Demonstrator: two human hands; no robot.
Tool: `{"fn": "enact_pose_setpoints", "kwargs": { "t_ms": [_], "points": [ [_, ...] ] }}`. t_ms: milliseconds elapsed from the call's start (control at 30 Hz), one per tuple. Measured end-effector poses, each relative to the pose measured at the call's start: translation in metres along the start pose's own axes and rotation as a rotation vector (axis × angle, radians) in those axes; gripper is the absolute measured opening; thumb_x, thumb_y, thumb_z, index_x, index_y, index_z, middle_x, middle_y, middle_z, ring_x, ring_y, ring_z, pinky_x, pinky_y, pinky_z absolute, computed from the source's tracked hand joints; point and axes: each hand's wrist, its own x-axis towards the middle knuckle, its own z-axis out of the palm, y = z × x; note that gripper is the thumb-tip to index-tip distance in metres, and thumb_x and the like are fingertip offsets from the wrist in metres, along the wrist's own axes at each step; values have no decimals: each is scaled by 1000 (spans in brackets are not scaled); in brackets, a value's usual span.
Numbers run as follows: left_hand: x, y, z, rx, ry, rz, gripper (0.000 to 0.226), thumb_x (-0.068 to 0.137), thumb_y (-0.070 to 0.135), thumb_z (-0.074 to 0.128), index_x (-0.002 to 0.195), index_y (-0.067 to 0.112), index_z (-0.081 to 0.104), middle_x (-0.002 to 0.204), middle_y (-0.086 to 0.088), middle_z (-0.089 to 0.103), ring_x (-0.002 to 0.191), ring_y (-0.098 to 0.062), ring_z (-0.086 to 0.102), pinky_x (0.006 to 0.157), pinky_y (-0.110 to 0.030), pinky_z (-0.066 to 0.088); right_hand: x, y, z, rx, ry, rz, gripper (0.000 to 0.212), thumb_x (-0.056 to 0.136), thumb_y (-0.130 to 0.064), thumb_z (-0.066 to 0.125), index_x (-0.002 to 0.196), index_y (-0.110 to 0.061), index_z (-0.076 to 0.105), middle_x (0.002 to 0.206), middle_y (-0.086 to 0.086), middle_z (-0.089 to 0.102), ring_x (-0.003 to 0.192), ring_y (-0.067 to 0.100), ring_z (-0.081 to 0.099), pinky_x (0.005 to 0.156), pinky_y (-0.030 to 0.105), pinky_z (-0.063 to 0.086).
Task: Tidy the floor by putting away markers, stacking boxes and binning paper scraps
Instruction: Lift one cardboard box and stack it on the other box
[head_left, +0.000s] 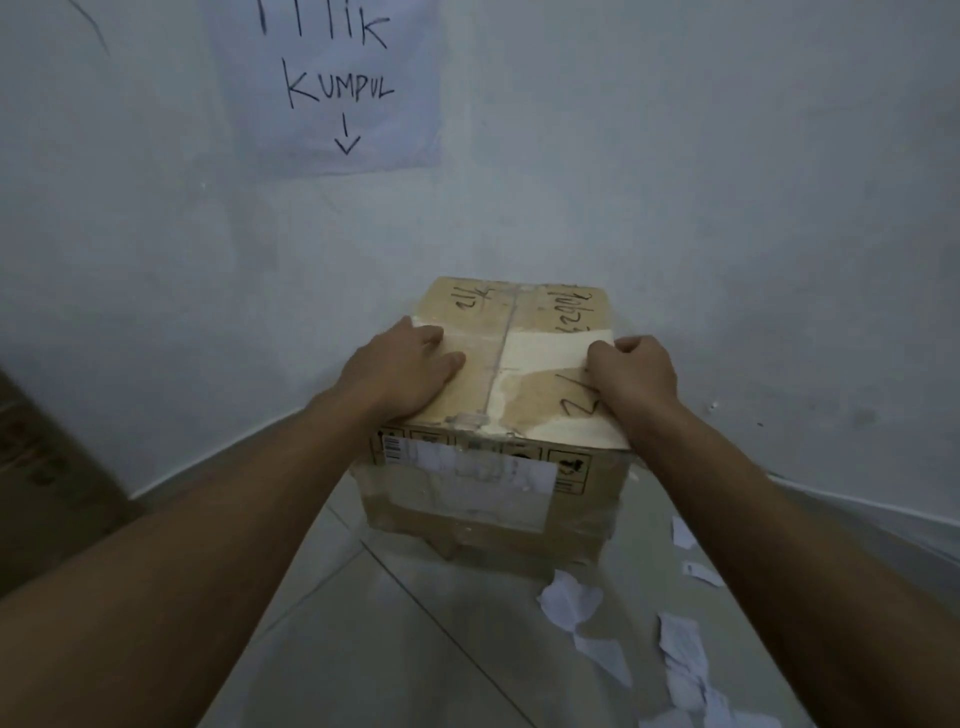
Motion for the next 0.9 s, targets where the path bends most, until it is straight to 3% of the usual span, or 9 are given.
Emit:
{"fn": "enact_pose_setpoints", "kwargs": {
  "t_ms": [67, 133, 200, 267, 367, 500, 600, 767, 900],
  "points": [
    [11, -4, 0, -34, 80, 49, 45, 93, 52, 54, 133, 30, 58, 150, -2, 44, 134, -27, 43, 106, -40, 36, 5, -3, 12, 192, 0, 107, 26, 81, -16, 55, 105, -12, 62, 99, 6, 66, 76, 18, 62, 55, 25, 47],
    [20, -9, 3, -46, 301, 101, 34, 86, 48, 65, 115, 31, 69, 135, 0, 58, 122, -25, 51, 100, -41, 42, 6, -3, 24, 284, 19, 180, 36, 72, -19, 54, 107, -14, 63, 104, 8, 69, 82, 25, 68, 65, 36, 60],
    [26, -13, 7, -4, 536, 150, 29, 87, 44, 65, 112, 30, 68, 120, 2, 65, 111, -25, 53, 90, -41, 41, 7, -5, 29, 327, 41, 192, 36, 73, -16, 52, 109, -14, 56, 114, 9, 64, 92, 28, 66, 77, 43, 61],
    [25, -11, 8, -46, 715, 169, 27, 92, 41, 58, 115, 29, 64, 109, 5, 65, 103, -24, 53, 83, -38, 35, 9, -7, 31, 369, 75, 192, 30, 83, -6, 48, 109, -19, 44, 120, 7, 56, 98, 26, 62, 82, 40, 59],
    [16, 0, 10, -212, 804, 96, 22, 95, 39, 52, 111, 29, 64, 109, 8, 64, 104, -21, 51, 82, -33, 25, 6, -16, 39, 428, 141, 180, 36, 86, 1, 41, 115, -21, 41, 130, 9, 50, 105, 30, 60, 86, 43, 58],
    [-6, 11, 19, -229, 696, 5, 25, 94, 43, 51, 111, 30, 63, 123, 5, 57, 117, -22, 45, 89, -35, 23, -17, -36, 74, 536, 164, 235, 49, 90, 1, 41, 135, -18, 41, 144, 9, 42, 113, 31, 58, 91, 46, 56],
    [-26, 6, 24, -209, 534, -71, 40, 90, 56, 52, 121, 32, 58, 136, 4, 46, 132, -23, 36, 102, -46, 26, -31, -37, 84, 557, 107, 239, 50, 86, -3, 45, 134, -15, 41, 142, 9, 43, 113, 31, 57, 90, 42, 55],
    [-56, -9, 36, -259, 262, 56, 87, 72, 83, 51, 143, 34, 40, 164, 6, 6, 151, -18, -7, 117, -51, 13, -36, -18, 71, 305, 143, -14, 47, 95, -16, 44, 141, -19, 42, 148, 5, 37, 131, 26, 45, 108, 44, 39],
    [-58, -23, 41, -223, 247, 143, 88, 71, 69, 68, 146, 37, 35, 165, 3, -1, 150, -20, -16, 118, -51, 9, -28, 1, 58, 179, -1, -196, 46, 94, -15, 43, 140, -22, 48, 144, 1, 48, 131, 20, 46, 112, 41, 38]
  ]
}}
